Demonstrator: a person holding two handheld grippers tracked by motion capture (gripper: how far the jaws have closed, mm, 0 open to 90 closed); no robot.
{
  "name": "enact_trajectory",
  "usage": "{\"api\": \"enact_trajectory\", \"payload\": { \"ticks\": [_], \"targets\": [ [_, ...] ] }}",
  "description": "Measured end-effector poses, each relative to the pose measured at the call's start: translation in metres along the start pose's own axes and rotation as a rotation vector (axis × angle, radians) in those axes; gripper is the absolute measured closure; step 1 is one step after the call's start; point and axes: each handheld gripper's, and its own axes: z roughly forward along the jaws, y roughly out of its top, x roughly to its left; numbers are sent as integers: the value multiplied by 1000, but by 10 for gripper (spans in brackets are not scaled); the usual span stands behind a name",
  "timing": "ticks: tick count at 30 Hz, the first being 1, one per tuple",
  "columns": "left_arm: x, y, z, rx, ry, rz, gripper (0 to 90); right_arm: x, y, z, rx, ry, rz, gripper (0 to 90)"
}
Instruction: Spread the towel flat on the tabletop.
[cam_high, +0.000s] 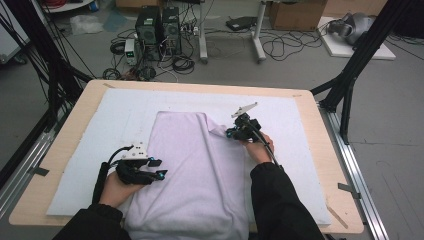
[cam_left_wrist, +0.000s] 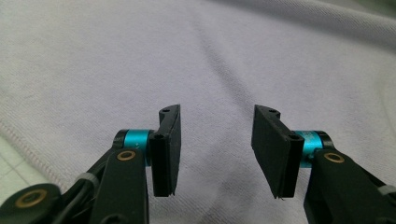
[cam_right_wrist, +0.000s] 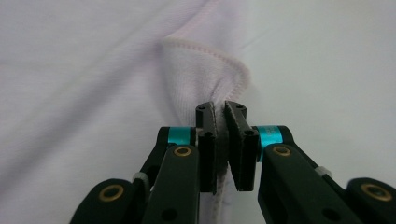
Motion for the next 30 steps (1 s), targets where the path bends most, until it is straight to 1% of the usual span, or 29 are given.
{"api": "enact_trajectory", "payload": {
  "ticks": [1,2,3,4,5,6,7,9,10,11,13,15,17,18,19,20,21,22,23,24,25,26,27,28,30],
  "targets": [
    [0,0,-1,1,8,1,527,-4,3,-8,-18,-106,-6,821],
    [1,0,-2,2,12,1,526,-14,3,-22,-70,-223,40,790],
    [2,-1,-3,3,19,-1,524,-21,1,-31,-100,-267,78,734],
    [3,-2,-4,-3,24,-8,518,-28,-2,-40,-126,-301,121,684],
    [4,-2,-6,0,25,-11,517,-34,-7,-47,-138,-279,155,650],
    [6,-3,-7,2,33,-14,517,-38,-12,-50,-138,-218,184,617],
    [7,-4,-8,6,36,-14,516,-37,-16,-51,-122,-178,197,597],
    [8,-7,-10,15,40,-19,514,-29,-25,-53,-98,-143,148,589],
    [8,-8,-11,20,42,-15,512,-24,-31,-53,-99,-107,134,585],
    [7,-10,-12,26,43,-17,511,-18,-37,-54,-90,-90,124,574],
    [6,-13,-15,37,48,-13,499,-5,-49,-56,-82,-35,100,568],
    [3,-16,-20,46,36,-2,497,10,-60,-60,-74,1,61,556],
    [-1,-19,-23,45,35,3,497,23,-67,-64,-59,78,62,521],
    [-2,-20,-24,53,38,12,496,30,-72,-68,-80,89,47,526],
    [-3,-21,-25,52,44,12,495,38,-76,-71,-109,99,23,528],
    [-3,-21,-25,51,49,7,492,45,-79,-73,-121,101,2,520],
    [-2,-21,-26,42,46,-2,486,50,-81,-75,-124,109,-2,508],
    [-1,-21,-26,34,43,0,485,53,-81,-76,-111,126,2,497],
    [-1,-19,-27,24,46,-3,484,56,-82,-77,-114,137,2,484],
    [0,-18,-27,15,42,-4,480,58,-82,-80,-129,136,-5,479],
    [0,-16,-27,3,42,-5,473,61,-83,-83,-160,131,-7,477],
    [1,-14,-27,-4,51,-9,459,62,-85,-85,-186,137,-9,461],
    [3,-12,-27,-12,56,-7,445,62,-86,-87,-199,142,0,439],
    [3,-11,-27,-29,55,-20,441,62,-87,-89,-211,144,2,437],
    [5,-7,-26,-44,66,-28,416,63,-89,-92,-222,141,-8,417]
  ]
}}
